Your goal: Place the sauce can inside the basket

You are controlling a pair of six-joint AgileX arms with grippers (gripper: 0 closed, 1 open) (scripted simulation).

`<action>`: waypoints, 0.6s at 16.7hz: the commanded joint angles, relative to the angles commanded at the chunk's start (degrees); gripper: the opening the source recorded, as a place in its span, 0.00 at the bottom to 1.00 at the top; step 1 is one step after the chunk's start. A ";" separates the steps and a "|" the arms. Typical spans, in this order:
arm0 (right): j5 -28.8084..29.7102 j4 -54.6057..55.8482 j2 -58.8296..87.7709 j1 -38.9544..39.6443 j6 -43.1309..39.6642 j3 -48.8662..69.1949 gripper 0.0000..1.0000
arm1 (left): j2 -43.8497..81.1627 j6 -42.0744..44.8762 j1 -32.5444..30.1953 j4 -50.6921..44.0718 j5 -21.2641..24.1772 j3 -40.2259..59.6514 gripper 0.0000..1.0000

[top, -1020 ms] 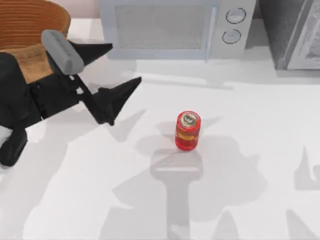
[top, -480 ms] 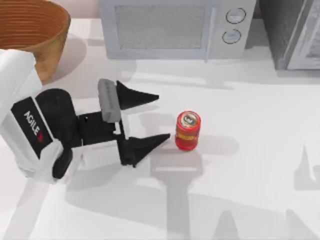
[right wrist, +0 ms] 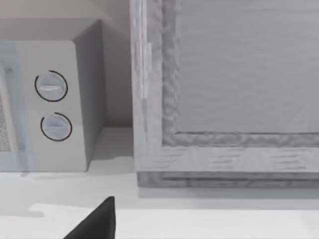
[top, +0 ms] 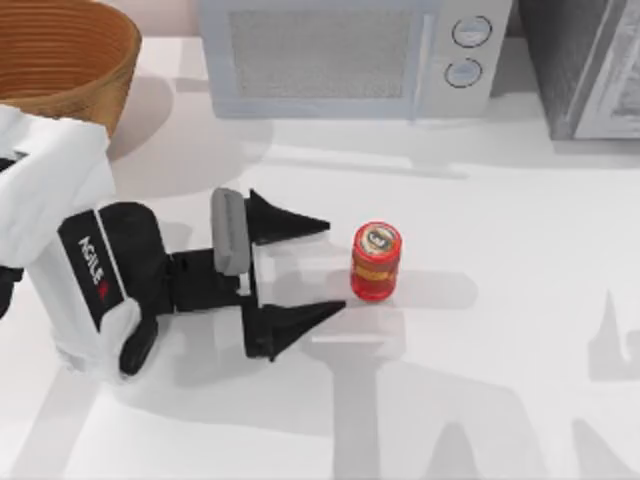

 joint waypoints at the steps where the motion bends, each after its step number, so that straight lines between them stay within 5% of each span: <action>1: 0.00 0.00 0.00 0.00 0.00 0.00 1.00 | 0.00 0.00 0.00 0.00 0.00 0.00 1.00; 10: 0.00 0.00 0.00 0.00 0.00 0.00 1.00 | 1.75 -0.46 -7.98 -5.14 -7.96 7.38 1.00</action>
